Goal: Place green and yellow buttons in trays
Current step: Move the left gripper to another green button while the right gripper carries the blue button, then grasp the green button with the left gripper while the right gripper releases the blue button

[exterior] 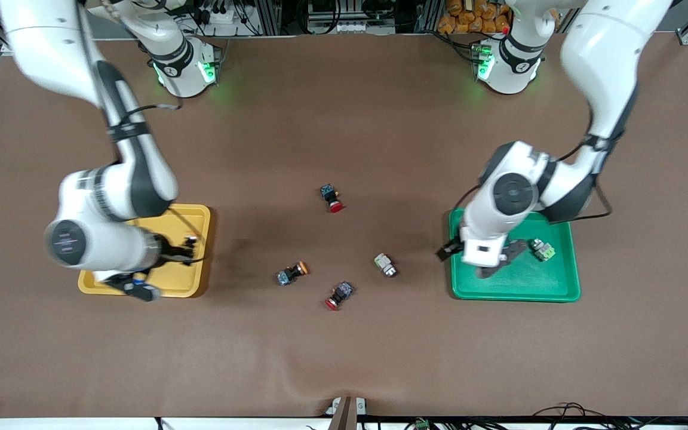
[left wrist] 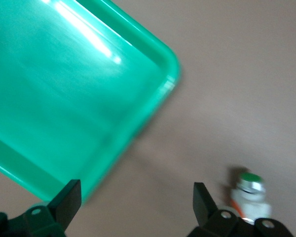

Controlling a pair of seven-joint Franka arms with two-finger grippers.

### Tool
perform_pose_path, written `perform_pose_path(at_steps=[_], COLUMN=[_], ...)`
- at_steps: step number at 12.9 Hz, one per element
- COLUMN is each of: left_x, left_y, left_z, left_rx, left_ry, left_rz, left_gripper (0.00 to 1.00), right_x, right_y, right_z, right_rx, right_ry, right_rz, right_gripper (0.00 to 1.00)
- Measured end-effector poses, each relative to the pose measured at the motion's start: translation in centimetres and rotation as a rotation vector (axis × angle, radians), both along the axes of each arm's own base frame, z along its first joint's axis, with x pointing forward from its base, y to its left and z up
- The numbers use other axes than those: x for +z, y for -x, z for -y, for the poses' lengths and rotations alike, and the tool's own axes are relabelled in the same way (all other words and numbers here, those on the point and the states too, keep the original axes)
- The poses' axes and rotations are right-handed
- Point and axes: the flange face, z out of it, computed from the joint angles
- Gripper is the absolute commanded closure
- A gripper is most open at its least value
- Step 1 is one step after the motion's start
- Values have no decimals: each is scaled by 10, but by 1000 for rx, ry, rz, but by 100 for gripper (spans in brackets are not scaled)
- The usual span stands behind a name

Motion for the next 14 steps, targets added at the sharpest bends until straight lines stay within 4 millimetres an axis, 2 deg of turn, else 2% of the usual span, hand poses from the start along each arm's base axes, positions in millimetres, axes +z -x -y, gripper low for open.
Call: perform_pose_path(at_steps=[2,3,6,7,9,10,12,13,14], left_x=[-15,-25,-54,-60,-63,-65,-74,-80,-85], left_y=[4,5,7,7,5,3,0,0,1], left_z=[54,74,112,122,135,136,135,134,134], left_rx=[59,81,165,184,212,222,228,228,227], left_ry=[13,9,-30,-38,-15,0,12,11,9], left_rz=[3,7,54,78,114,124,131,127,122], left_gripper=[0,0,0,0,8,12,24,39,67], right_x=[-7,-11,-34,-43,-67,-80,-100,-106,-108], right_y=[1,3,18,24,35,41,49,50,50], right_z=[46,69,131,145,165,175,185,187,187], right_rx=[48,78,106,111,145,154,160,160,161], right_ry=[-19,-26,-45,-52,-59,-62,-70,-71,-72], right_rz=[-10,-15,-51,-57,-30,-27,-39,-42,-44], right_gripper=[100,100,100,100,100,85,41,6,0])
